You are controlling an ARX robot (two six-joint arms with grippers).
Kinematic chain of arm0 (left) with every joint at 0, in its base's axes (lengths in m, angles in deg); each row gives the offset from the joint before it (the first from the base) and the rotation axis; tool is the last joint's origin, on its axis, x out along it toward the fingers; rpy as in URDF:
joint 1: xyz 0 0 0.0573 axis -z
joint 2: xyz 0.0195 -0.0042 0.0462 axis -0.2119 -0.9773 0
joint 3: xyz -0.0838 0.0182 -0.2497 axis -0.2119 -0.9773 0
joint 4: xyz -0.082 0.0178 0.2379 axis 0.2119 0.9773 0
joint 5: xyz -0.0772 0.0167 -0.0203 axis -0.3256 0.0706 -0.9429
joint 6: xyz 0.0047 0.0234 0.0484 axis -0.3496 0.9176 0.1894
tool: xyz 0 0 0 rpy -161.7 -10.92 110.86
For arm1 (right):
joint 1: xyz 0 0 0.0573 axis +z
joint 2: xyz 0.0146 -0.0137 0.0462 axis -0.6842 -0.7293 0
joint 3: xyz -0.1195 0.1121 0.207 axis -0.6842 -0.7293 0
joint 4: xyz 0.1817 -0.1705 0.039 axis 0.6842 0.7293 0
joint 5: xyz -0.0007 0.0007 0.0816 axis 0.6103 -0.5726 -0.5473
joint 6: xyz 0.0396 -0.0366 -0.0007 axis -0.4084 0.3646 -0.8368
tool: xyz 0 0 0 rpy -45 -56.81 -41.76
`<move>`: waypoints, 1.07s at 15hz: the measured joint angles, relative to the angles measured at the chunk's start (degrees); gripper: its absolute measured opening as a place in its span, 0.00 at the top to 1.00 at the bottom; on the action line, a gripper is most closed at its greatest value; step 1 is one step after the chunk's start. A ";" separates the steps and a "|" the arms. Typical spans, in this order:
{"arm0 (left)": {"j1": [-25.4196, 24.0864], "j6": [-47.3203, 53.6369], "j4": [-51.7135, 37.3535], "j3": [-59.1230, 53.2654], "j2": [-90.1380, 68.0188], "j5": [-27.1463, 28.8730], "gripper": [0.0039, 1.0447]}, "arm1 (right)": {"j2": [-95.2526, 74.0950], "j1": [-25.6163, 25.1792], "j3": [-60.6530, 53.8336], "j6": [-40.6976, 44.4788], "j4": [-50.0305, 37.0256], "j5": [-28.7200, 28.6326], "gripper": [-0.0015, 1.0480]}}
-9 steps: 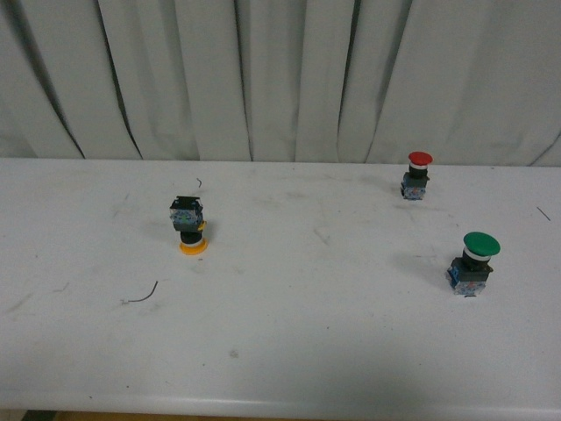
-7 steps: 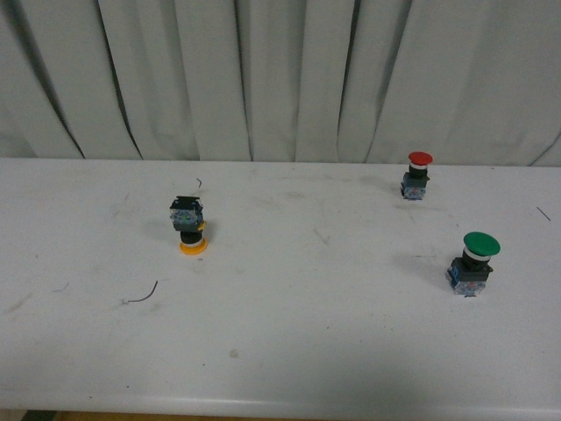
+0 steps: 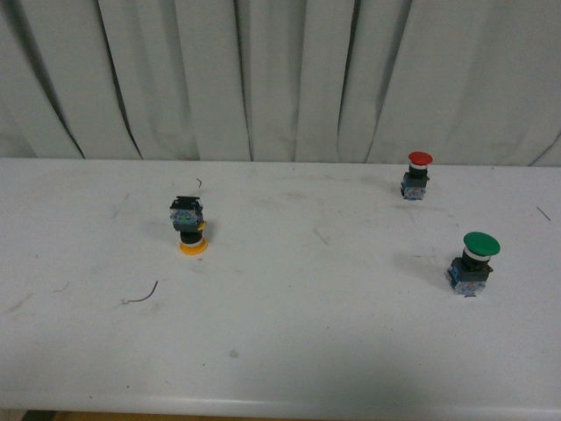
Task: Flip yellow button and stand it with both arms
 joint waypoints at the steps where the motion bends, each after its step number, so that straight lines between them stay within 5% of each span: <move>1: 0.00 0.00 0.00 0.00 0.00 0.00 0.06 | 0.00 0.00 0.00 0.00 0.00 0.00 0.06; 16: 0.00 0.00 0.00 0.00 0.00 0.00 0.06 | 0.00 0.00 0.00 0.00 0.00 0.00 0.06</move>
